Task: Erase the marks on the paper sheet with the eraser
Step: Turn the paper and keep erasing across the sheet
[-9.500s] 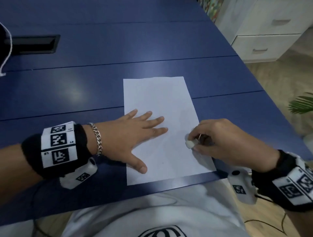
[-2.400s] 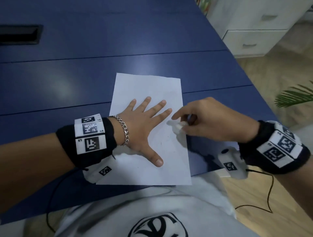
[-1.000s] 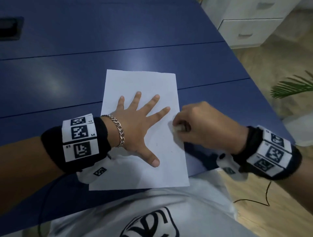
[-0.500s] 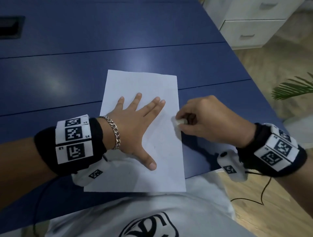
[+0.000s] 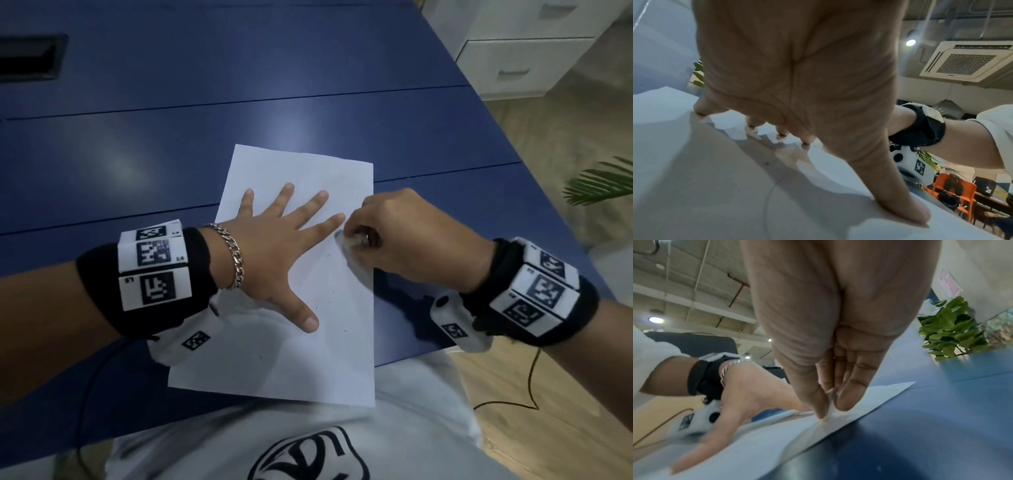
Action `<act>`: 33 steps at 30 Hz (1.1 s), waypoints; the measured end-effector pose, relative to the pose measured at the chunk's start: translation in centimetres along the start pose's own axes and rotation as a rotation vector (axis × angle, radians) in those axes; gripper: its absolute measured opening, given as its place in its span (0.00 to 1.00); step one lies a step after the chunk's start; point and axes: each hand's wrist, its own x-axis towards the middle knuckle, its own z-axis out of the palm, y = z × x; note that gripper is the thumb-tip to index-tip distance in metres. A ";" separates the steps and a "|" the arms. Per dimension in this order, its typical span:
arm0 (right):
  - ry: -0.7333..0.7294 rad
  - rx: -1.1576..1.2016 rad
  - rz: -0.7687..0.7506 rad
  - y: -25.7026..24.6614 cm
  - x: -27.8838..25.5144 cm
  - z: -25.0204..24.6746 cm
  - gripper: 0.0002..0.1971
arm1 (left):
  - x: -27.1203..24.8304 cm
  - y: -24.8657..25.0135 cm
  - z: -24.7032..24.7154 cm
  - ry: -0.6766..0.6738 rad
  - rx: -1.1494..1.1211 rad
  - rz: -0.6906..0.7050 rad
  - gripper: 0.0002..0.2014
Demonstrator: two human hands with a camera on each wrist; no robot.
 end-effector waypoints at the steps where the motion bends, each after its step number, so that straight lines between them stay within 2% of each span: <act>1: 0.000 -0.009 0.007 -0.2 0.0 0.2 0.05 | 0.1 0.0 0.0 -0.001 -0.003 -0.004 0.78; 6: -0.245 -0.008 -0.126 -2.0 -1.4 0.1 0.06 | 0.3 0.1 -0.1 -0.018 -0.005 -0.026 0.80; 12: -0.085 -0.078 -0.003 0.3 0.5 -0.6 0.07 | 0.7 0.1 -0.1 -0.007 -0.018 -0.045 0.81; 17: -0.214 0.022 -0.059 -1.3 -1.3 -0.3 0.05 | 0.6 0.0 0.0 -0.002 -0.022 -0.048 0.80; 22: -0.073 0.009 0.005 0.6 0.8 -1.0 0.06 | 0.5 0.1 -0.1 -0.002 -0.011 -0.054 0.80; 24: -0.061 -0.034 -0.001 0.3 0.7 -0.7 0.07 | 0.5 0.2 -0.1 -0.005 -0.014 -0.057 0.81; 28: -0.215 -0.036 -0.106 -1.3 -0.1 -0.4 0.08 | 0.4 0.3 -0.3 -0.015 -0.017 -0.067 0.82; 33: -0.064 -0.084 -0.021 0.1 2.1 -0.9 0.06 | 0.4 0.3 -0.4 -0.020 -0.029 -0.070 0.84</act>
